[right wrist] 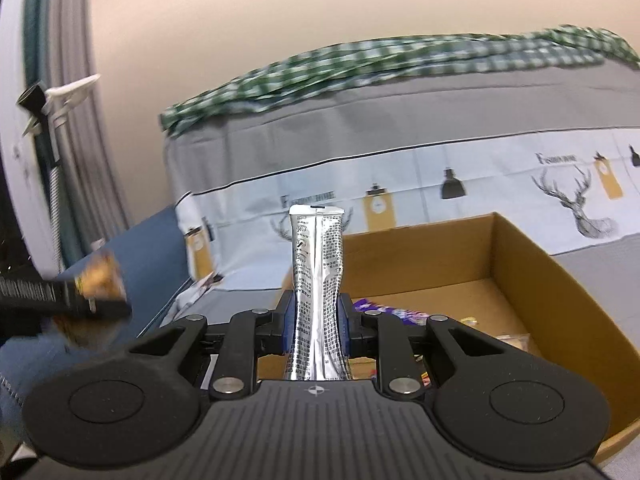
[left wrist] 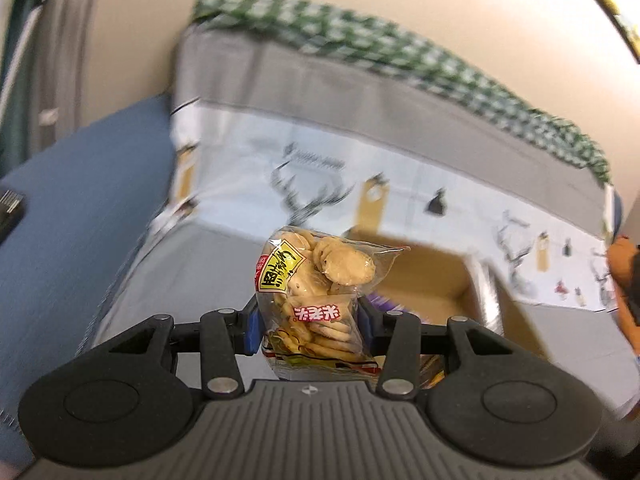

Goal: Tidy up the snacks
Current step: 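Lift and carry the cookie bag and silver packet over the box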

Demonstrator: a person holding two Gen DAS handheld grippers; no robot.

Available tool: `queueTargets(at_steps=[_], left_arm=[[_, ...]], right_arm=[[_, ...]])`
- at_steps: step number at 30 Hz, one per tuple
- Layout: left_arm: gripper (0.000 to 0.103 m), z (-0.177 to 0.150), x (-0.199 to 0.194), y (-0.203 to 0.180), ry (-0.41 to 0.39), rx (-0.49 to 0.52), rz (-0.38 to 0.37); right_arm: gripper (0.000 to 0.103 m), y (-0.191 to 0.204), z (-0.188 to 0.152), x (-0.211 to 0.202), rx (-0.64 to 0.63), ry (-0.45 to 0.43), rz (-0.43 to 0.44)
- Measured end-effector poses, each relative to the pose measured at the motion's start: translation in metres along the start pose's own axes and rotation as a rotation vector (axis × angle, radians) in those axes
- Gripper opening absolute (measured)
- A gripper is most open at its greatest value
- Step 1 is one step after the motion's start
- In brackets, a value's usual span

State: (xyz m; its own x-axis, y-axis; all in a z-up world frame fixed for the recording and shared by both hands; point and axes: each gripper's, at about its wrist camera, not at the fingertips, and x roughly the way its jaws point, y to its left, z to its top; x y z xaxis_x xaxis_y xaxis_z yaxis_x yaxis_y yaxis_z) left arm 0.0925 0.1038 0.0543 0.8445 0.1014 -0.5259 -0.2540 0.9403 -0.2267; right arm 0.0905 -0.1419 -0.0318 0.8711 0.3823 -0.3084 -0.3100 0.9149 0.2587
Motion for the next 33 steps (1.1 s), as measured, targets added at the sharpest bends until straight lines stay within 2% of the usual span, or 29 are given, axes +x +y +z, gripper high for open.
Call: queueTargets(at_steps=[6, 13, 20, 33], left_arm=[[0.050, 0.033, 0.017, -0.068, -0.032, 0.036, -0.091], [0.050, 0.044, 0.056, -0.127, -0.012, 0.095, -0.148], [0.050, 0.039, 0.090, -0.150, 0.031, 0.103, -0.149], [0.050, 0.038, 0.099, -0.163, 0.049, 0.118, -0.169]], right_arm=[[0.023, -0.024, 0.005, 0.005, 0.061, -0.012, -0.052], [0.023, -0.053, 0.009, 0.010, 0.129, -0.037, -0.139], [0.023, -0.073, 0.010, 0.017, 0.173, -0.026, -0.166], [0.023, -0.078, 0.011, 0.020, 0.183, -0.025, -0.182]])
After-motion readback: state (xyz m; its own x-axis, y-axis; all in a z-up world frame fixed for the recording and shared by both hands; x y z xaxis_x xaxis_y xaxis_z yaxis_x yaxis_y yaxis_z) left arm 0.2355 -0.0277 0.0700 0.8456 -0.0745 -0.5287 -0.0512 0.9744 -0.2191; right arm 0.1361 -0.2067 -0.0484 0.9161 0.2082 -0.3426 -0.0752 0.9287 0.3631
